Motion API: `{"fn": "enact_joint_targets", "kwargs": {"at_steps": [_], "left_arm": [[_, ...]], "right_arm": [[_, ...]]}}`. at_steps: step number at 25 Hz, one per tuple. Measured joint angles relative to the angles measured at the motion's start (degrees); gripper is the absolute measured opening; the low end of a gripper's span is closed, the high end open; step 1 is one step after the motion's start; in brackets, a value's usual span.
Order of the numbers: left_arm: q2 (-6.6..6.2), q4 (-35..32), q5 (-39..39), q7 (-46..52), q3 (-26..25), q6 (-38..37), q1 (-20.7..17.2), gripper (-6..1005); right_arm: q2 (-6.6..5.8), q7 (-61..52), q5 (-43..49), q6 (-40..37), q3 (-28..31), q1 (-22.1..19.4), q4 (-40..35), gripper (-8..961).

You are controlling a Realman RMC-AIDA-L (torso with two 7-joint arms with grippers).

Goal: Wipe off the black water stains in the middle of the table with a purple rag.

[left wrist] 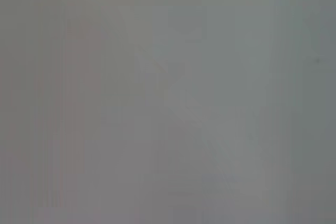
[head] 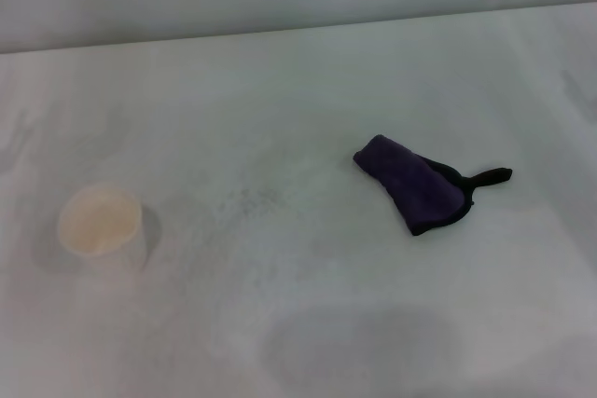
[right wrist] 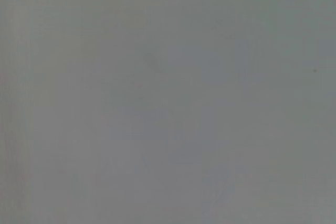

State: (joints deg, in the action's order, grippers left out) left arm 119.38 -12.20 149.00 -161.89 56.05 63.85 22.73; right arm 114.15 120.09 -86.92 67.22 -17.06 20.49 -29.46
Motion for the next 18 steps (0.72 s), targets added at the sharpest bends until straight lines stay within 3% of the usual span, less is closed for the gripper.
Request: {"fn": "enact_joint_targets", "kwargs": {"at_steps": [5, 11, 18], "left_arm": [[0.07, 2.6, -0.3, 0.0, 0.2, 2.8, 0.9, 891], [0.1, 3.7, -0.3, 0.0, 0.8, 6.3, 0.7, 892], [0.07, 4.9, -0.4, 0.0, 2.3, 6.9, 0.1, 891]], "right_arm": [[-0.04, 5.1, -2.4, -1.5, 0.1, -0.8, 1.7, 553], [0.23, 8.4, -3.0, -1.8, 0.2, -1.0, 2.5, 802], [0.27, 14.4, -7.0, -4.2, 0.2, -0.4, 5.9, 862]]}}
